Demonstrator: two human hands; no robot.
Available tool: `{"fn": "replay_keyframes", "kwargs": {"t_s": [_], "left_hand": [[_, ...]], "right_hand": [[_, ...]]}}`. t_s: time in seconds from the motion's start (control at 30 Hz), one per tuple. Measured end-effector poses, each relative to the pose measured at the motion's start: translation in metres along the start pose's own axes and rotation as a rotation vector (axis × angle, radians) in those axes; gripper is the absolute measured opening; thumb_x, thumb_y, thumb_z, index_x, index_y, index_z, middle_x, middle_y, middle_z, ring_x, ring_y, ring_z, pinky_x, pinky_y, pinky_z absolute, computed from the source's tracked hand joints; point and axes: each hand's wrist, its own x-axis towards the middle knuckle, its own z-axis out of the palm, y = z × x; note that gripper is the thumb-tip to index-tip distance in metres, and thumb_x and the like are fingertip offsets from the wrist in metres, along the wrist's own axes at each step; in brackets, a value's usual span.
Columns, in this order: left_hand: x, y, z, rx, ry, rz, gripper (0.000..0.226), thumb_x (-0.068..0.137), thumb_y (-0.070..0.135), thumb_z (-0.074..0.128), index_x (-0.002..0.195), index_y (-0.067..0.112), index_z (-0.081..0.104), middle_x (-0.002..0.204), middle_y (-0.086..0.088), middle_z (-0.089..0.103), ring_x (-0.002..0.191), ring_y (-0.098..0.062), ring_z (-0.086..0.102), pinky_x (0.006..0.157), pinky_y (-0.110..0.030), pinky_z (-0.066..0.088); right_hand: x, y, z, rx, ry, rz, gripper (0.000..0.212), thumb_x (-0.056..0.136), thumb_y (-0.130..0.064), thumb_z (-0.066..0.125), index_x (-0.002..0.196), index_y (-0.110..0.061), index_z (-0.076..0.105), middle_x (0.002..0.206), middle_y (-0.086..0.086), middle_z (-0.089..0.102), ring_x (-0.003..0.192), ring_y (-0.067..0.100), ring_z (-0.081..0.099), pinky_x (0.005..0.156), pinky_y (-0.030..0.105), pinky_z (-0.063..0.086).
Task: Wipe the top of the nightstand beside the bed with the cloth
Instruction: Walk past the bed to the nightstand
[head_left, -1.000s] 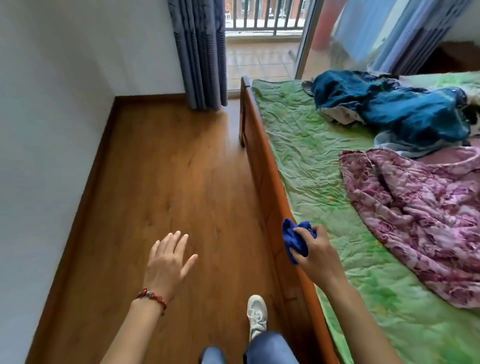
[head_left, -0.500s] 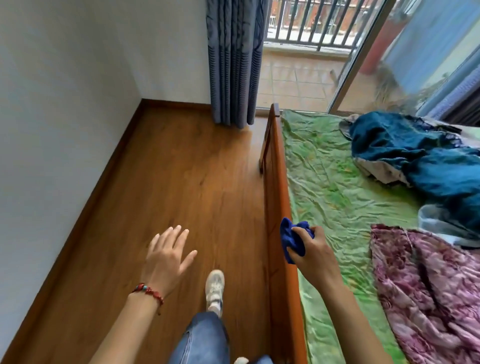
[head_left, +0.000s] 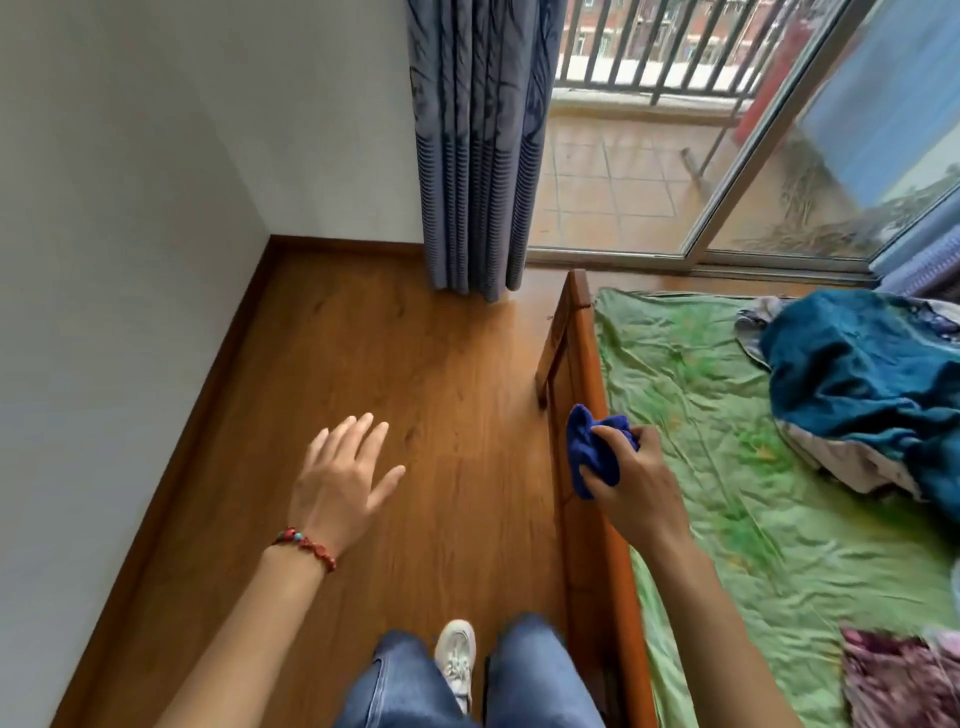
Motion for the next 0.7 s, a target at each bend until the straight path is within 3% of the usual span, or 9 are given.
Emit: {"fn": "replay_keyframes", "kwargs": {"t_s": [0.17,0.33,0.5,0.7], "left_hand": [[0.095,-0.009,0.002,-0.002,-0.010,0.003,0.077,0.095,0.056,0.012,0.111,0.000,0.064,0.114,-0.020,0.063,0.105,-0.035,0.060,0.087,-0.052,0.045],[0.201,-0.012,0.008,0.002,-0.012,0.013,0.078,0.096,0.055,0.012,0.110,0.000,0.064,0.112,-0.020,0.063,0.103,-0.036,0.061,0.085,-0.052,0.046],[0.300,-0.011,-0.006,-0.001,0.017,0.013,0.077,0.096,0.055,0.013,0.110,-0.001,0.064,0.113,-0.020,0.063,0.104,-0.036,0.060,0.086,-0.052,0.045],[0.408,-0.017,-0.009,-0.029,0.045,0.029,0.061,0.088,0.047,0.034,0.110,-0.002,0.063,0.113,-0.022,0.062,0.104,-0.037,0.059,0.086,-0.053,0.045]], "right_hand": [[0.094,0.002,0.002,0.000,0.016,-0.002,0.046,0.074,-0.012,0.071,0.118,-0.013,0.056,0.112,0.017,0.047,0.083,0.037,0.057,0.065,0.031,0.041],[0.200,0.012,0.002,0.016,0.038,0.002,0.046,0.073,-0.011,0.071,0.117,-0.012,0.057,0.109,0.019,0.048,0.079,0.038,0.057,0.063,0.028,0.036],[0.298,0.016,-0.014,0.004,0.010,-0.001,0.049,0.072,-0.012,0.072,0.118,-0.012,0.056,0.108,0.019,0.047,0.079,0.040,0.057,0.065,0.037,0.047],[0.399,0.018,-0.020,-0.016,0.023,0.015,0.044,0.075,-0.016,0.070,0.117,-0.013,0.055,0.111,0.016,0.046,0.077,0.038,0.057,0.065,0.039,0.047]]}}
